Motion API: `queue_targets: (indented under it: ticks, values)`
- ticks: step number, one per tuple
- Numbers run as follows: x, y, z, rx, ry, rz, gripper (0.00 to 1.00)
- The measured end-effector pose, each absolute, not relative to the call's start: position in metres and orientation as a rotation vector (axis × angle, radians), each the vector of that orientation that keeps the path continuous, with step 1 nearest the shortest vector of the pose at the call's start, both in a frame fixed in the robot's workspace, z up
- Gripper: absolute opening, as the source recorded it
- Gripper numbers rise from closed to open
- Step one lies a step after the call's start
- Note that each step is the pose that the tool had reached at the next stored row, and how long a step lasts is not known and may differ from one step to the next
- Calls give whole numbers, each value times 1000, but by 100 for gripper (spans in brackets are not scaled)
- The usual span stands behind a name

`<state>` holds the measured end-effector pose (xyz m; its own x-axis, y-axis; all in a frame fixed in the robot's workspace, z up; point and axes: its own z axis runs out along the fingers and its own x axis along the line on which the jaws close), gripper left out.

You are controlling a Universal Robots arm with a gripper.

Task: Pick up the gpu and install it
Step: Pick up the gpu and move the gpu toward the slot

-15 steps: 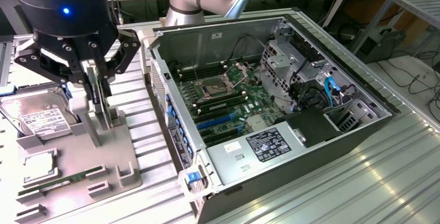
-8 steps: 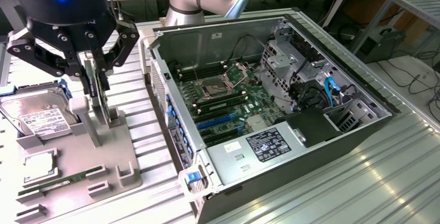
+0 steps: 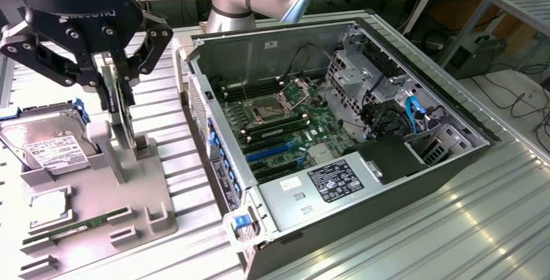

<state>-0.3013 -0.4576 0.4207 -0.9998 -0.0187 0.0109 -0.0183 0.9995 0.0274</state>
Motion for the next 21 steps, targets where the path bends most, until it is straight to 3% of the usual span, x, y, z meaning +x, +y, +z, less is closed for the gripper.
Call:
queue_targets:
  ticks: [21]
  values:
    - [-301, -458, 456, 29, -3130, -46, 27]
